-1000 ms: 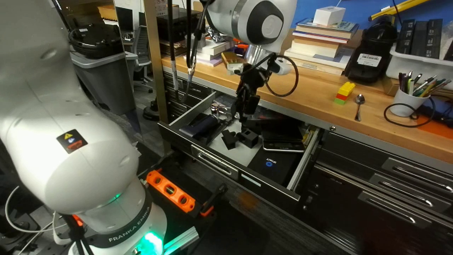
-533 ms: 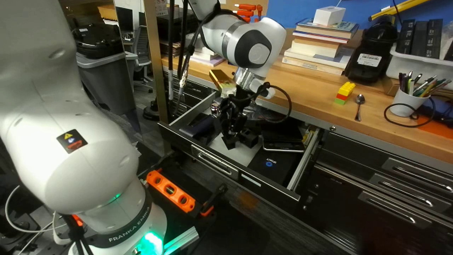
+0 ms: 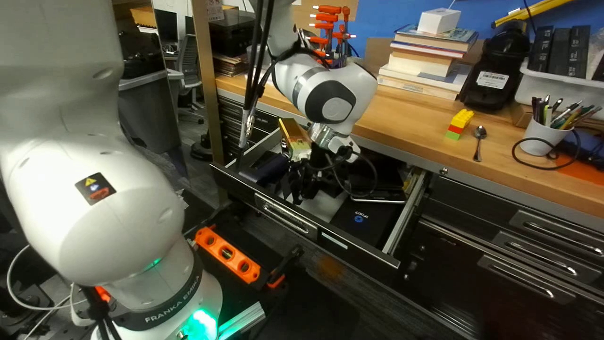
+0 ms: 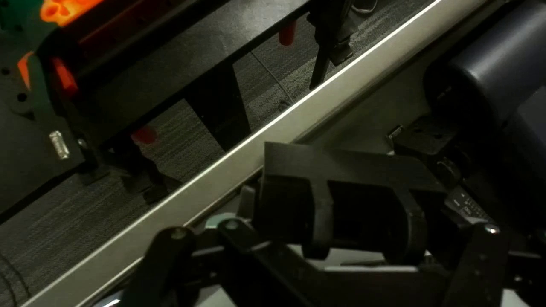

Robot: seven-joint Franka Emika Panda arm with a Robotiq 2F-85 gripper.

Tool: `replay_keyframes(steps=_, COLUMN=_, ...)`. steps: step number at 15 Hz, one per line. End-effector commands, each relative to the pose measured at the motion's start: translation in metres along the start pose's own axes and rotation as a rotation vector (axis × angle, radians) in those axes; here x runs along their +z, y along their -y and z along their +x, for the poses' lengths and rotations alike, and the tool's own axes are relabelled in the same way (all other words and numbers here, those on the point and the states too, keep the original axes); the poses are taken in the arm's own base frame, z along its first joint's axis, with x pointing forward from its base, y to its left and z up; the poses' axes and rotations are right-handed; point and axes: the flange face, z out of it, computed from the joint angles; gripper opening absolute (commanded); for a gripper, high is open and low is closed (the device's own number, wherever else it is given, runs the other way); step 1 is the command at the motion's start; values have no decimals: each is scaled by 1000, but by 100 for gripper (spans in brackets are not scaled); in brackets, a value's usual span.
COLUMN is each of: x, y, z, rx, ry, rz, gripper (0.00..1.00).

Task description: Put the black objects on the tabletop into the open drawer and then close the drawer

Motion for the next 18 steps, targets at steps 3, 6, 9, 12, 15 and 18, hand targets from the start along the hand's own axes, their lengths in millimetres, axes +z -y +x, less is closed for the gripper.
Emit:
replay_keyframes(steps=3, x=8, y=1, z=23, rx=8, ry=-4, rz=46, gripper=62)
replay_keyframes(steps=6, x=4, y=3, z=35, rx=15, ry=-24, rz=50, gripper=62)
replay_keyframes(steps=9, x=-4, y=2, z=50, rx=25, ry=-44, rz=60, gripper=62)
replay_keyframes(steps=12, x=-15, y=-2, z=66, rx=31, ry=-58, rz=71, gripper=62)
replay_keyframes(steps=15, x=-28, y=-16, z=81, rx=49, ry=-79, rz=62, gripper=62)
replay_keyframes(steps=18, x=-32, y=-33, z=87, rx=82, ry=-95, rz=51, gripper=62)
